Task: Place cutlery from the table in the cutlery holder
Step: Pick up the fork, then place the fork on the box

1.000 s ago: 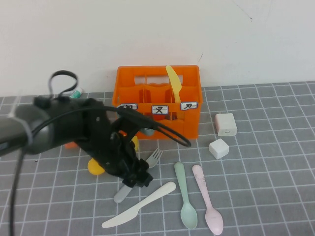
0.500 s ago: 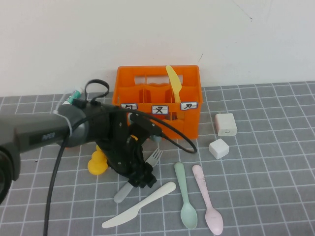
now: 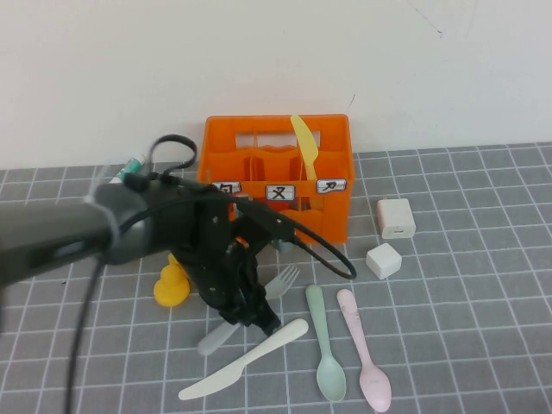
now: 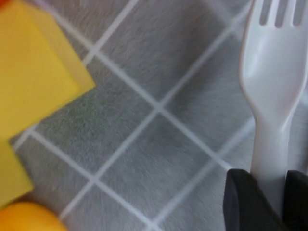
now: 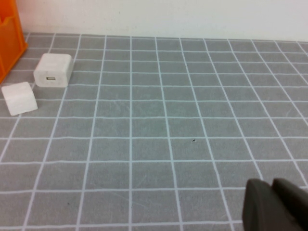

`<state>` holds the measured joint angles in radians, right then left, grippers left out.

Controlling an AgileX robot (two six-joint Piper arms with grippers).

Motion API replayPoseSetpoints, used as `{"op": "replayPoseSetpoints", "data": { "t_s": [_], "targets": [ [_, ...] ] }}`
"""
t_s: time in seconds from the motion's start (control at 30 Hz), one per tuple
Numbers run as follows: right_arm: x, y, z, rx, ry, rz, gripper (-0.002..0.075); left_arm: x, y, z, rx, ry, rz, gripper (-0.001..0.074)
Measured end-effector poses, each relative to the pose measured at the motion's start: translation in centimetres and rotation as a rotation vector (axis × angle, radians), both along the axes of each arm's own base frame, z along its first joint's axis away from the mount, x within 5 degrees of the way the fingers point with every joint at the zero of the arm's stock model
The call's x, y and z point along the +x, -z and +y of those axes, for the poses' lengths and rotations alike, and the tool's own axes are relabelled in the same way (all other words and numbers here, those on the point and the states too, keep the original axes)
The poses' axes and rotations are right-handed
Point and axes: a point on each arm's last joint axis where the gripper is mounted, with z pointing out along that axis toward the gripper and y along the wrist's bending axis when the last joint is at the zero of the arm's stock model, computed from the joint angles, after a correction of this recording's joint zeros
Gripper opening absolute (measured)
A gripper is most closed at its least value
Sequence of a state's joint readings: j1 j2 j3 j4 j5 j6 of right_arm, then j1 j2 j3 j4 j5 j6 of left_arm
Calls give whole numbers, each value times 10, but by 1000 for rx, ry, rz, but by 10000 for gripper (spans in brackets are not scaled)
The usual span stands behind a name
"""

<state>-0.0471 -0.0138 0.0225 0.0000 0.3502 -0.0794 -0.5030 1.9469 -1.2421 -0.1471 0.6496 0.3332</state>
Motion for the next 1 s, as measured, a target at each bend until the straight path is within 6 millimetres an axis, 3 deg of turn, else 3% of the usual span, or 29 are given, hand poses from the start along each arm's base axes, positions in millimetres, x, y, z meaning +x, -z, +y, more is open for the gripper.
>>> {"op": "replayPoseSetpoints", "data": {
  "t_s": [0.23, 0.5, 0.77, 1.0],
  "targets": [
    [0, 0, 0, 0, 0, 0, 29, -33, -56, 18, -134, -33, -251, 125],
    [0, 0, 0, 0, 0, 0, 29, -62, -99, 43, -411, -163, -733, 125],
    [0, 0, 0, 0, 0, 0, 29, -49, -115, 39, -732, -281, -1044, 125],
    [0, 0, 0, 0, 0, 0, 29, -17, -93, 19, -894, -312, -1082, 125]
  ]
}}
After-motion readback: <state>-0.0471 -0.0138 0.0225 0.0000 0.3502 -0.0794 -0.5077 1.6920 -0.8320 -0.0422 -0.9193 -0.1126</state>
